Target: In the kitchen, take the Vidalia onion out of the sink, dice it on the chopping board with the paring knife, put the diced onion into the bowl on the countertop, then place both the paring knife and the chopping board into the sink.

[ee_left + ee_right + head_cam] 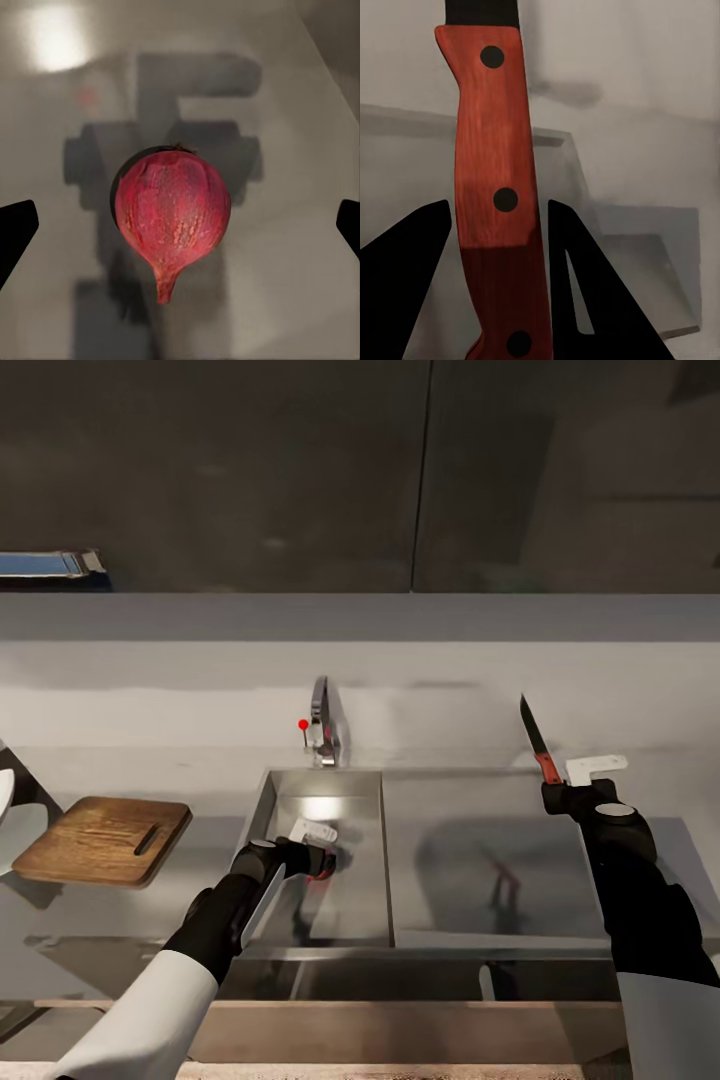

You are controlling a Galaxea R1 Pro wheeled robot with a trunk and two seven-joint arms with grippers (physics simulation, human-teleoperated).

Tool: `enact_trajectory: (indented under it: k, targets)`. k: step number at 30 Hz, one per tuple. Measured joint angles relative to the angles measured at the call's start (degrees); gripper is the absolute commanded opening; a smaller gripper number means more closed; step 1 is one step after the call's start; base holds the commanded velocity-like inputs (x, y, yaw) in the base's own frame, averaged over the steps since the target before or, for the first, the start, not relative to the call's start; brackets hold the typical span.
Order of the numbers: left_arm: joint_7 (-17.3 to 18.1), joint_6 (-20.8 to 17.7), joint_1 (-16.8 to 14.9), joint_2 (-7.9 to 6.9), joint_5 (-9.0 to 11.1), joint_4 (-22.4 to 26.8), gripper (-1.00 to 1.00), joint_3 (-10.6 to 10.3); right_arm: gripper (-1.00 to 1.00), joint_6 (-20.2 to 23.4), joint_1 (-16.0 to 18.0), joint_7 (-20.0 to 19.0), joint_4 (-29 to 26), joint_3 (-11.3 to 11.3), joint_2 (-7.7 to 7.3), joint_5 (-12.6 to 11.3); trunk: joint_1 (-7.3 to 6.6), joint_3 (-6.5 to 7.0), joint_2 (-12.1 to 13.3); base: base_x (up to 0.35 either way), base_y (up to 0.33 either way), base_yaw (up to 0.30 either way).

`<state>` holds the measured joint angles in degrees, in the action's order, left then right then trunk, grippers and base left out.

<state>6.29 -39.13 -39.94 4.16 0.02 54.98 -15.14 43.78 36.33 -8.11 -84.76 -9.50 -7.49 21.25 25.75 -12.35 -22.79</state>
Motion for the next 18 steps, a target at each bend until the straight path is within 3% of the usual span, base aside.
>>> enact_trajectory:
  k: [10, 18]
  targets:
    - [-0.02, 0.66, 0.00, 0.06, 0.00, -0.02, 1.00, 0.08, -1.00, 1.80, 1.73, 0.08, -0.22, 0.09, 0.02, 0.01, 0.00, -0.63, -0.01, 0.000, 0.000, 0.000]
    - [-0.02, 0.67, 0.00, 0.00, 0.05, -0.03, 1.00, 0.10, -1.00, 1.29, 4.23, 0.21, -0.24, 3.07, 0.03, 0.01, 0.00, -0.65, -0.01, 0.000, 0.000, 0.000]
